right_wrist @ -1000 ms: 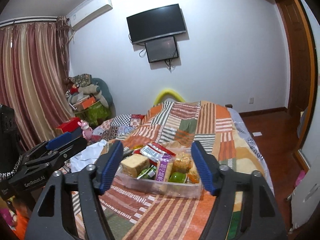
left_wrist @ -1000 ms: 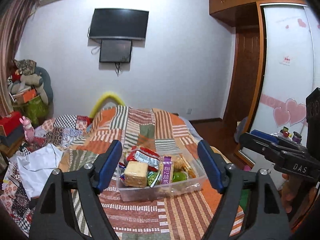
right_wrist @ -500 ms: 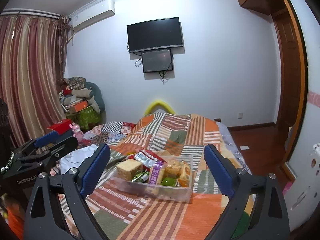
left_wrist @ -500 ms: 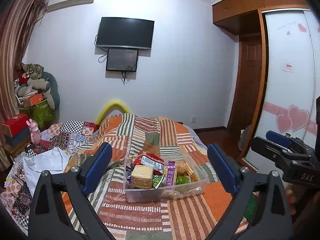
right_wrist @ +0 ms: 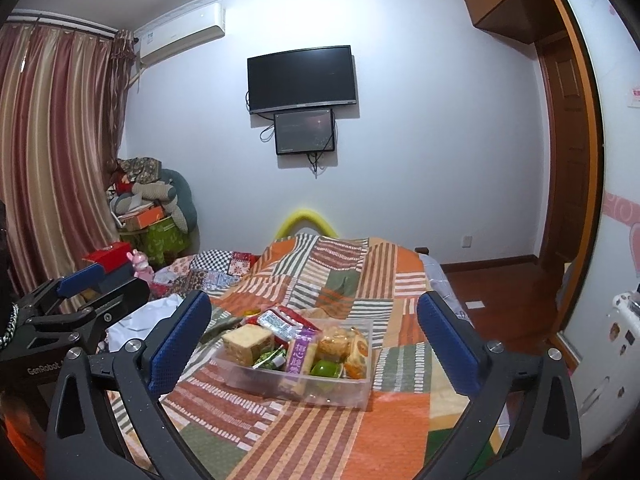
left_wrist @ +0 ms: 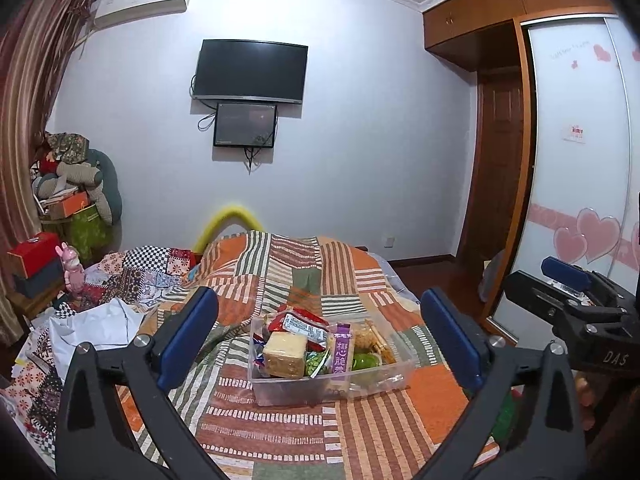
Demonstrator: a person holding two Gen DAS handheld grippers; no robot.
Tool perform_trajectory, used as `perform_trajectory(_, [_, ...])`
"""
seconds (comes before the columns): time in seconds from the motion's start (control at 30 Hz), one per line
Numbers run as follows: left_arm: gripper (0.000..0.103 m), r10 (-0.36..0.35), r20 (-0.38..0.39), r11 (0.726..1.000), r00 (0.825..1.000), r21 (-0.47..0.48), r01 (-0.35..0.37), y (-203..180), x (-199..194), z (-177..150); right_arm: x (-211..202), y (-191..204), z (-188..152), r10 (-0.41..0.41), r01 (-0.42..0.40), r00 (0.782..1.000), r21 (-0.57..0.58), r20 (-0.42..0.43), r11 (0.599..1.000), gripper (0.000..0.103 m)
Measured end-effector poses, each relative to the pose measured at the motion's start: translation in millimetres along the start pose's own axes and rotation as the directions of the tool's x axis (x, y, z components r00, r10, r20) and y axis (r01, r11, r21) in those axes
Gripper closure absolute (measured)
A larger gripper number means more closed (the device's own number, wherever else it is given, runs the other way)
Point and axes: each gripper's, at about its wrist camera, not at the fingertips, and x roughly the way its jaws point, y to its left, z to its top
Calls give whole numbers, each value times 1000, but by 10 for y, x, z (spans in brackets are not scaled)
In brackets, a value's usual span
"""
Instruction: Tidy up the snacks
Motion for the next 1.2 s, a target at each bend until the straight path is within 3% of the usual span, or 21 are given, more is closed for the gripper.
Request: perform_trajectory(1.2, [0,-13,-6,1000,1000,6,13,-20,-34,18,-22,-52,4,19,-18,1000,27,-6,999,0])
